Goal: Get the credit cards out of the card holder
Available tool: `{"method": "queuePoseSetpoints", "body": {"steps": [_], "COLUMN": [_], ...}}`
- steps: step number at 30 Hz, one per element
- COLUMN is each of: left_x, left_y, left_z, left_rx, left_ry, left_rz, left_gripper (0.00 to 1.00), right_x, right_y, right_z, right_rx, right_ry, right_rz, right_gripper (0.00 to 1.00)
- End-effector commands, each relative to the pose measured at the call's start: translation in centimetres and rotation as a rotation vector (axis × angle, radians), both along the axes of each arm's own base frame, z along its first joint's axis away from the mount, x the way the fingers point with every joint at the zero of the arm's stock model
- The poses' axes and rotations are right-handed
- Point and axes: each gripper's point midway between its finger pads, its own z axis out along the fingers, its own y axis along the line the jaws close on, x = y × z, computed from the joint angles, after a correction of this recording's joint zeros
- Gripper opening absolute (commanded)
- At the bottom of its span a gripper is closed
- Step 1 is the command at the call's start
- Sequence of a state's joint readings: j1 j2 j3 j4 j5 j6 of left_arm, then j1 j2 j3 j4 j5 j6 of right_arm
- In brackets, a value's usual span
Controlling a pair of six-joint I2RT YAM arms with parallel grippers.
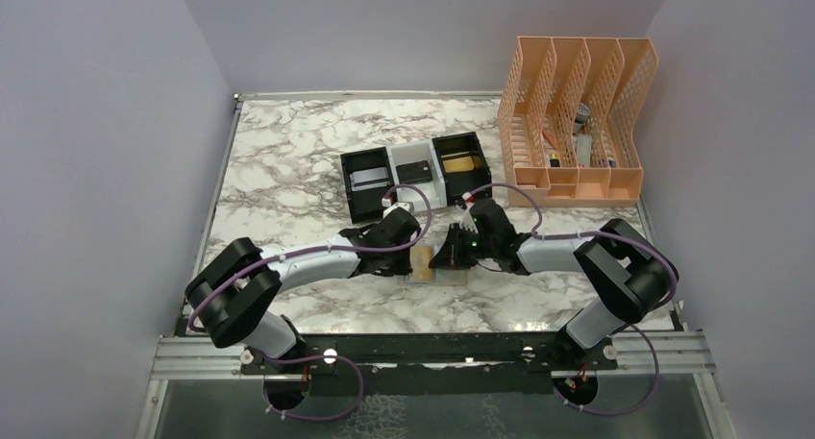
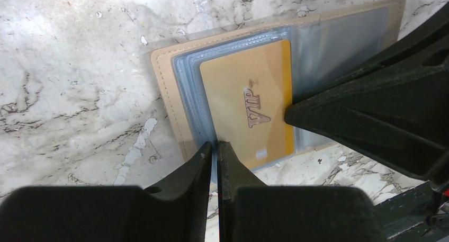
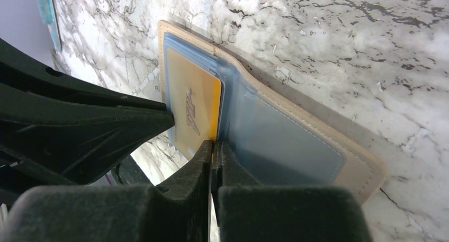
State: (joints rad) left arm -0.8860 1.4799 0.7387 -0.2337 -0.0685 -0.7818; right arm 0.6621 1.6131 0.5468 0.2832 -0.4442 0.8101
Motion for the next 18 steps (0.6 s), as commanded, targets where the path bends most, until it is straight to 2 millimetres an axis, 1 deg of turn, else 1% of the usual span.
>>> {"method": "queuePoseSetpoints", "body": {"steps": [1,10,12,14,16,18], "left_x": [-0.8,-0.7,-0.7,-0.7,-0.5,-0.2], "left_y": [1.2,1.4,1.4,1.2,0.8,0.4], "left_z": [-1.8,-1.7,-1.6,-1.4,-0.9,0.0], "left_rx": [0.083,0.089,0.085,0.077,0.061,0.039], "left_ry": [0.034,0.026,0.026,0.023,0.012,-0.006], "left_rz": [0.019,0.023,0.021,0.014,0.004,0.0], "left_gripper": [0.11,0.12,0.12,0.12,0.16,0.25], "right_x": [0.5,0.1,-0.1,-0.3,-0.4,-0.2], "right_y": [-0.9,-2.7,-2.4,-2.0,-1.7,-1.4], "right_z": [0.4,0.0,0.4,0.8,0.9,1.2], "right_rx": [-0.056,-0.021,0.007,0.038,0.059,0.073], "right_ry": [-0.061,-0.022,-0.021,-0.015,-0.006,-0.011], "right_rz": [-0.019,0.001,0.019,0.039,0.042,0.036], "right_gripper": [0.01,0.01,0.01,0.06,0.1,0.14]}}
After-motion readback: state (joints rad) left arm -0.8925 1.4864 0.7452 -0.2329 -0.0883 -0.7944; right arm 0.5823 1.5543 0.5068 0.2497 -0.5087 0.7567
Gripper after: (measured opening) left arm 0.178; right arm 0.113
